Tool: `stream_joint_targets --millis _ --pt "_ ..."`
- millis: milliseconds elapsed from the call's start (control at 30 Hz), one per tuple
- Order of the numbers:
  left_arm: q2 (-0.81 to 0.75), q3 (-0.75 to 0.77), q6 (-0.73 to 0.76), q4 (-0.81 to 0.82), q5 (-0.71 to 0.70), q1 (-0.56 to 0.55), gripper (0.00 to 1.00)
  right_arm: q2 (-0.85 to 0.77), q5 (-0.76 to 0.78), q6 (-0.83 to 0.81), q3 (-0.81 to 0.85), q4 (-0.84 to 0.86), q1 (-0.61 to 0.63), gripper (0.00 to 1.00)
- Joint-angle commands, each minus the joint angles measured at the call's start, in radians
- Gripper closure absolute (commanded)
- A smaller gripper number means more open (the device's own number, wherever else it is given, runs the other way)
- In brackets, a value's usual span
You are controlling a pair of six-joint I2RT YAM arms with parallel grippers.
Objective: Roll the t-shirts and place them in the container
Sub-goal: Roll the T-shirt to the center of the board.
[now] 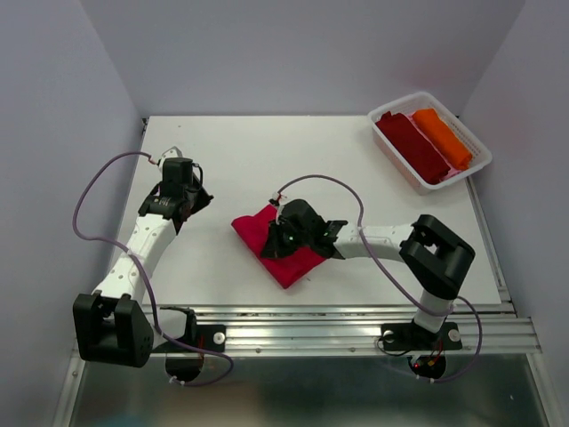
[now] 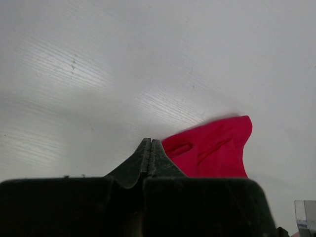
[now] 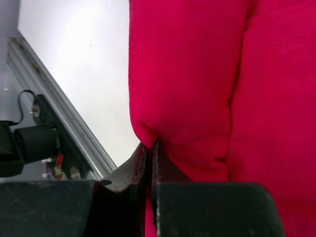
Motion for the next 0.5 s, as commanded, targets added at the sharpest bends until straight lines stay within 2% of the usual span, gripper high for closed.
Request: stream_joint_targets --millis 0,233,467 --pt "-0.029 -0.003 0.024 0.006 0.004 0.009 1.00 -0.046 -0.166 0.083 -0.038 0.157 -0.057 0.99" --pt "-0.030 -0.011 0.026 0.010 0.020 0.007 1.00 -0.031 -0.338 0.213 -0.136 0.341 -0.155 0.99" --pt "-0.035 -0.052 0.032 0.032 0.082 -0.008 1.00 -0.028 -0.402 0.234 -0.179 0.384 -0.216 0.99"
